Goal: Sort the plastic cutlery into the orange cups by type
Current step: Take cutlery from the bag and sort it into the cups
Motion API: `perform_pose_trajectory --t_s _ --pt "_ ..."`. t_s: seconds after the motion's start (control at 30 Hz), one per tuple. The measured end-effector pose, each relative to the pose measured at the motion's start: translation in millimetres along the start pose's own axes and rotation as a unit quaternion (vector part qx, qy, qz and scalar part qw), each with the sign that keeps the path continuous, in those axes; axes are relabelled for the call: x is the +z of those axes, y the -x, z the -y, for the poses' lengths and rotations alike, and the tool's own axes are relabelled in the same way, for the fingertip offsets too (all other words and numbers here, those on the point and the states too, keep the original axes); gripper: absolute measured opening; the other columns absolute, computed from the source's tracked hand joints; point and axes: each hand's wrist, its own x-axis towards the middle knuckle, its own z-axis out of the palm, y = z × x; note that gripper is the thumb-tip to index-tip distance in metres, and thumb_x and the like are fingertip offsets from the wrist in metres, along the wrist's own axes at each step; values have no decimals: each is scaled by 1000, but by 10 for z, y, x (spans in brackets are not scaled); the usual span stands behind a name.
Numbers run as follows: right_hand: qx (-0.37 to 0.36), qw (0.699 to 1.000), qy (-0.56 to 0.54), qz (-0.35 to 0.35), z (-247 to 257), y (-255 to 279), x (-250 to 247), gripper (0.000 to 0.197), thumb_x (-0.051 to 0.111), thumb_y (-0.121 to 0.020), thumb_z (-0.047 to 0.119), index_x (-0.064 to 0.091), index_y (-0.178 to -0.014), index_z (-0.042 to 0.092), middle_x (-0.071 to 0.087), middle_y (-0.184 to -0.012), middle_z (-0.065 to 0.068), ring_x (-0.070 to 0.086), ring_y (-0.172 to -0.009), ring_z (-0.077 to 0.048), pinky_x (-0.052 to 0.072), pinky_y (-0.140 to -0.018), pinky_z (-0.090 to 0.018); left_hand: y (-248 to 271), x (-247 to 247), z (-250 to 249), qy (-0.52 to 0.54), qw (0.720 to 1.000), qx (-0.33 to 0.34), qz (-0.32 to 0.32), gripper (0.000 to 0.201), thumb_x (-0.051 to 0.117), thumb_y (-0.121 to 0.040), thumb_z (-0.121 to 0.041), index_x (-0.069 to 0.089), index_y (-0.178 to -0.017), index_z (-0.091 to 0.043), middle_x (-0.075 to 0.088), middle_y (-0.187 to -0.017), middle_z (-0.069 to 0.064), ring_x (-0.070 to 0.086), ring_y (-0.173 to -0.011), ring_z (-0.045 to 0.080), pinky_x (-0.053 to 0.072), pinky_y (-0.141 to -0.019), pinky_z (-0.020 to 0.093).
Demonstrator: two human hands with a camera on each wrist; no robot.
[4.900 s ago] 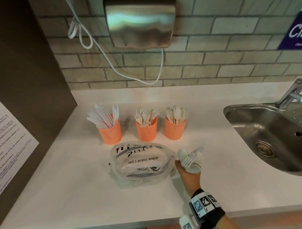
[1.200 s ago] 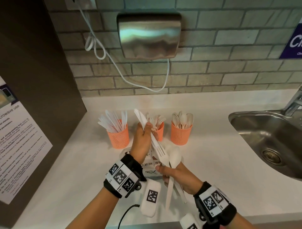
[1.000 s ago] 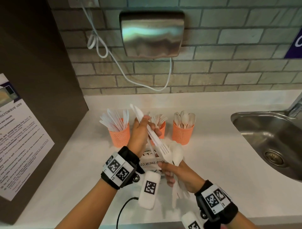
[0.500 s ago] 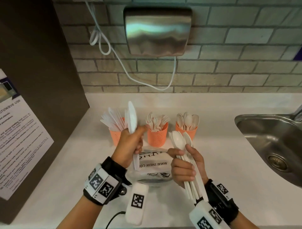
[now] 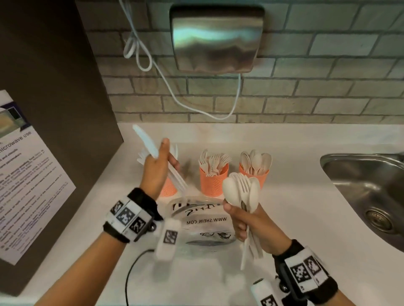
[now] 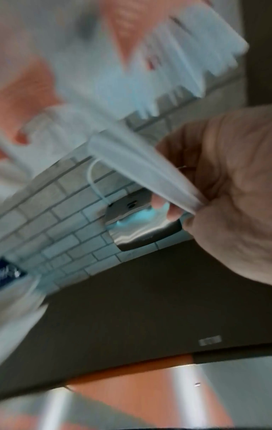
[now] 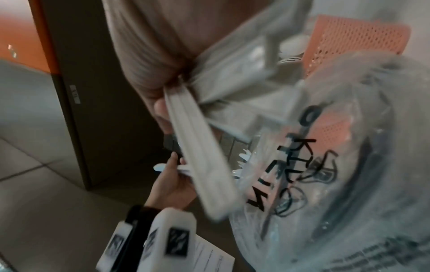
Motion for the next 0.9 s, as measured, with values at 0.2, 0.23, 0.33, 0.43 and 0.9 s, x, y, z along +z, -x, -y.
perform_pose_trajectory --t_s 0.2,0.23,0.33,0.43,0.9 --pt "-40 988 13 -147 -107 -97 -3 26 63 -84 6 48 -63 7 33 -38 3 30 -29 -11 30 -34 -17 -710 -244 -29 -178 971 60 -144 50 38 -97 -36 53 -56 -12 49 -55 -1 47 -52 11 36 -62 26" --pt "-43 987 15 -157 -109 -112 -4 25 63 -84 5 49 -63 6 33 -37 3 29 -28 -10 29 -34 -17 -788 -251 9 -198 968 60 -141 48 40 -97 -34 57 -60 -9 51 -57 1 48 -52 15 37 -63 27" --pt "-54 982 22 -182 -90 -159 -23 30 62 -85 3 44 -61 8 34 -36 3 29 -28 -10 28 -34 -16 -939 -200 155 -266 957 60 -98 43 43 -96 -30 66 -80 3 62 -73 10 55 -64 23 40 -65 27" --pt "-57 980 25 -191 -51 -197 -44 30 61 -85 3 44 -61 9 35 -36 2 29 -27 -10 30 -33 -16 -1068 -126 335 -315 947 51 -43 40 50 -93 -31 65 -80 3 66 -79 20 62 -72 33 41 -64 28" --pt "-42 981 7 -187 -43 -258 -90 31 61 -85 3 43 -61 9 34 -37 4 28 -28 -9 28 -34 -15 -1028 -90 644 -508 852 125 34 39 54 -86 -5 46 -124 -5 63 -96 22 61 -89 38 46 -71 39"
